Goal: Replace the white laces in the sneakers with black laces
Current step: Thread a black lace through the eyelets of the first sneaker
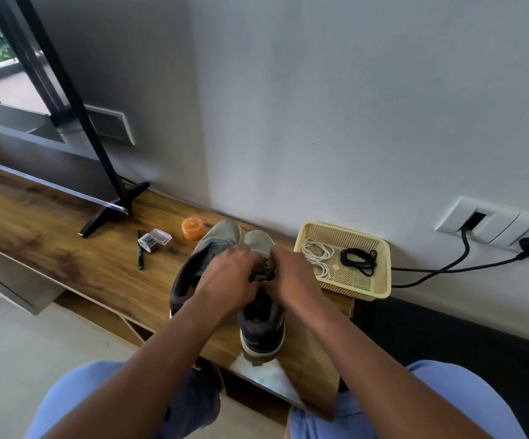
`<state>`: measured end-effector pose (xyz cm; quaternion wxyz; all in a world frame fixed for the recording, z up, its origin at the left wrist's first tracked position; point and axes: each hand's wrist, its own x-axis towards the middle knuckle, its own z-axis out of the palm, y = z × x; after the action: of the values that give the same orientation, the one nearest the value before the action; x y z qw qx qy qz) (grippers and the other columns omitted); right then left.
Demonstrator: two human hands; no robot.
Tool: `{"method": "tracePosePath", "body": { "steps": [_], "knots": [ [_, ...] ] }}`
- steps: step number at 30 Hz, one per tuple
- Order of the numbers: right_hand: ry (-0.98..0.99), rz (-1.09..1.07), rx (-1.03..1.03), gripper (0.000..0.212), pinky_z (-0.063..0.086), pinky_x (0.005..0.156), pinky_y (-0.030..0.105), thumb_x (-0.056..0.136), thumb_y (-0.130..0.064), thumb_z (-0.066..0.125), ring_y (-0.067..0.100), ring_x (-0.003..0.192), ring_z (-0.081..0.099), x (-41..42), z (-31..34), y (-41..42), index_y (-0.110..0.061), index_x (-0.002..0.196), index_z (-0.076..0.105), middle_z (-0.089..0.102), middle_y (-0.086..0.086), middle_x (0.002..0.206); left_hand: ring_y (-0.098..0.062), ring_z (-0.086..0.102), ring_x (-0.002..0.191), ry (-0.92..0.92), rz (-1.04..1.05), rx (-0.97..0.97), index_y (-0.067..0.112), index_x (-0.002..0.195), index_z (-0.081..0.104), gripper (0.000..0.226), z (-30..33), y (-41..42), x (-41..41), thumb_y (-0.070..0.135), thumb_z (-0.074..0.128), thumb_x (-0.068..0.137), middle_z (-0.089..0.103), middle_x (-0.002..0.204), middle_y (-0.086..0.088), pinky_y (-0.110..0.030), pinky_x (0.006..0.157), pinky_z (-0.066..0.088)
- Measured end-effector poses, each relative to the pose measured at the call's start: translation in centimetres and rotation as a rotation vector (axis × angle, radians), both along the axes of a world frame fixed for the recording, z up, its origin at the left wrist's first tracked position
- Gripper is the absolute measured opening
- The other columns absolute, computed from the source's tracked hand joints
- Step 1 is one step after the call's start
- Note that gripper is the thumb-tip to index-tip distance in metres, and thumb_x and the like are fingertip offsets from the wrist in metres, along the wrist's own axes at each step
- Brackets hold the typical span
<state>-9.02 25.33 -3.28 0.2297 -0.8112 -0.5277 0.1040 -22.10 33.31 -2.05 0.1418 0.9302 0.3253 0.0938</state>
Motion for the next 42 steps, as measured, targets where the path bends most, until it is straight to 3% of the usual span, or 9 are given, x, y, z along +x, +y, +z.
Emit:
{"method": "tracePosePath", "body": {
  "steps": [4,9,12,14,18,24,36,39,42],
  "knots": [
    [0.044,0.02,0.057,0.019,0.048,0.067,0.045,0.079,-0.017,0.071,0.035,0.083,0.065,-0.2,0.0,-0.7,-0.015,0.093,0.059,0.069,0.01,0.087,-0.027,0.066,0.099,-0.023,0.01,0.078,0.021,0.101,0.074,0.019,-1.0,-0.8,0.9,0.018,0.069,0.083,0.064,0.103,0.0,-0.04,0.079,0.052],
    [-0.021,0.049,0.082,0.013,0.051,0.072,0.041,0.083,-0.022,0.069,0.035,0.088,0.067,-0.2,0.4,-1.6,-0.015,0.094,0.067,0.071,0.011,0.09,-0.024,0.069,0.093,-0.062,0.019,0.144,0.024,0.095,0.074,0.012,-1.0,-0.8,1.1,0.022,0.066,0.088,0.069,0.097,0.003,-0.039,0.076,0.054],
    [-0.043,0.042,0.102,0.021,0.055,0.072,0.041,0.092,-0.032,0.066,0.031,0.082,0.068,-0.5,0.4,-2.0,-0.012,0.092,0.073,0.072,0.01,0.087,-0.025,0.07,0.09,-0.071,0.019,0.128,0.026,0.095,0.075,0.015,-1.0,-0.8,1.0,0.021,0.065,0.085,0.073,0.095,0.003,-0.042,0.076,0.056],
    [-0.076,0.043,0.087,0.021,0.053,0.068,0.039,0.093,-0.029,0.066,0.031,0.078,0.067,-0.7,0.4,-2.1,-0.01,0.089,0.074,0.071,0.011,0.084,-0.028,0.07,0.086,-0.064,0.037,0.134,0.025,0.092,0.074,0.012,-0.9,-0.8,1.0,0.022,0.065,0.085,0.073,0.091,0.001,-0.042,0.071,0.054],
    [-0.137,0.032,0.064,0.011,0.046,0.067,0.04,0.088,-0.009,0.062,0.035,0.082,0.066,-1.1,0.0,-2.1,-0.009,0.093,0.071,0.066,0.014,0.091,-0.032,0.069,0.082,-0.07,0.052,0.148,0.023,0.091,0.074,0.011,-0.8,-1.0,1.0,0.022,0.065,0.086,0.073,0.088,-0.003,-0.039,0.065,0.046],
    [-0.116,0.0,0.088,0.018,0.052,0.075,0.042,0.092,-0.011,0.059,0.034,0.09,0.067,-1.5,-0.3,-1.6,-0.015,0.108,0.067,0.062,0.011,0.102,-0.037,0.066,0.074,-0.085,0.069,0.166,0.019,0.08,0.071,0.004,-0.6,-1.0,1.0,0.017,0.068,0.081,0.071,0.077,-0.008,-0.034,0.061,0.033],
    [-0.104,-0.006,0.086,0.023,0.045,0.07,0.04,0.088,-0.012,0.065,0.037,0.09,0.066,-1.0,-0.9,-1.3,-0.016,0.11,0.057,0.061,0.012,0.103,-0.031,0.066,0.071,-0.133,0.131,0.126,0.021,0.083,0.072,0.003,-0.4,-1.1,0.9,0.02,0.069,0.084,0.071,0.075,-0.005,-0.036,0.062,0.045],
    [-0.049,-0.018,0.13,0.031,0.049,0.07,0.043,0.082,-0.014,0.066,0.037,0.087,0.065,-1.2,-1.5,-1.5,-0.017,0.112,0.056,0.061,0.011,0.102,-0.033,0.067,0.073,-0.105,0.13,0.134,0.021,0.084,0.073,0.007,0.0,-1.1,0.9,0.018,0.07,0.08,0.071,0.075,-0.006,-0.034,0.059,0.04],
    [-0.052,-0.02,0.154,0.023,0.051,0.065,0.044,0.083,-0.016,0.065,0.037,0.083,0.065,-1.4,-1.8,-1.4,-0.019,0.105,0.059,0.064,0.009,0.097,-0.029,0.067,0.079,-0.092,0.127,0.093,0.021,0.085,0.072,0.007,0.4,-1.3,1.0,0.016,0.071,0.08,0.071,0.08,-0.003,-0.031,0.062,0.035]
  ]
}}
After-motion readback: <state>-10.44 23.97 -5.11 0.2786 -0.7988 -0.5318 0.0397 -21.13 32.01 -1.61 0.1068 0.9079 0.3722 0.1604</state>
